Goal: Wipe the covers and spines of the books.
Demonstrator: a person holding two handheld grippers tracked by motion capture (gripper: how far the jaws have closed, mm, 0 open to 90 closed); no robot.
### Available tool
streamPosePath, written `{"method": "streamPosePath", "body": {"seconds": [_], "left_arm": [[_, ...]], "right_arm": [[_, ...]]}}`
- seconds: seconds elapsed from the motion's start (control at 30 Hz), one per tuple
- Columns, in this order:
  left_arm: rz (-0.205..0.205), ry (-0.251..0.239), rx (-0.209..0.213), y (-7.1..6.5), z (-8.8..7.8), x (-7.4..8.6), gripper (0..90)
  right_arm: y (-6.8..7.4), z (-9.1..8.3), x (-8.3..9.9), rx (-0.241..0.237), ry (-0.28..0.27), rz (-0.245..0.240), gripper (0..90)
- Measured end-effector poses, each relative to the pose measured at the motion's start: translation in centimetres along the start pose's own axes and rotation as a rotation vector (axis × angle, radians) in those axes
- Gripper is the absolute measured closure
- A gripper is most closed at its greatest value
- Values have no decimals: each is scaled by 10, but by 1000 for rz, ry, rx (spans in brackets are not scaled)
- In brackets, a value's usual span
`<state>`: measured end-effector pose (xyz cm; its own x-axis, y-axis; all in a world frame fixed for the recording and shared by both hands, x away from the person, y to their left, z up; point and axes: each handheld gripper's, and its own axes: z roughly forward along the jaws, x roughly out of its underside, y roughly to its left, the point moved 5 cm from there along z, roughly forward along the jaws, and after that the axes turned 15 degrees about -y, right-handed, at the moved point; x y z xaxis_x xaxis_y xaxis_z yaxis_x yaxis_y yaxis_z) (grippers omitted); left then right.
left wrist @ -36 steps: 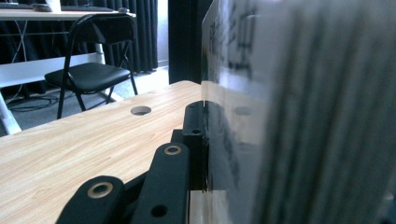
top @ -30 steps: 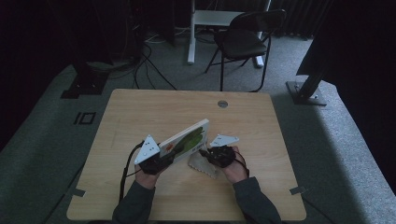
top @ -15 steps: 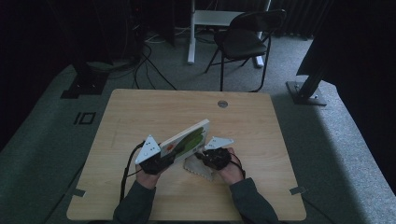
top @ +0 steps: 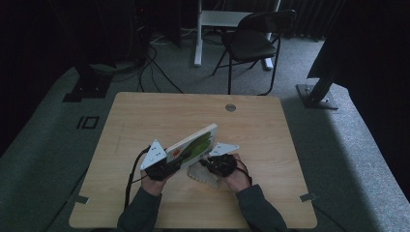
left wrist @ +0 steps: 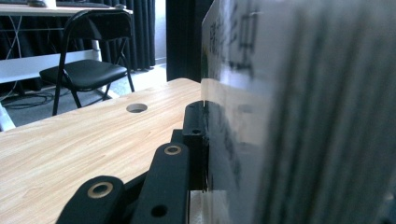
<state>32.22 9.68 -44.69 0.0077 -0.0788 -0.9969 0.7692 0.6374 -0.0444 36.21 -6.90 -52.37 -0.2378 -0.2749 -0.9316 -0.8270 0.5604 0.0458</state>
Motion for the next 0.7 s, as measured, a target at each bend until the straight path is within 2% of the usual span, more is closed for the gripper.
{"method": "streamPosePath", "body": {"seconds": [0.7], "left_arm": [[-6, 1, -4, 1, 1, 3, 780]], "right_arm": [[14, 5, -2, -31, -4, -20, 835]]}}
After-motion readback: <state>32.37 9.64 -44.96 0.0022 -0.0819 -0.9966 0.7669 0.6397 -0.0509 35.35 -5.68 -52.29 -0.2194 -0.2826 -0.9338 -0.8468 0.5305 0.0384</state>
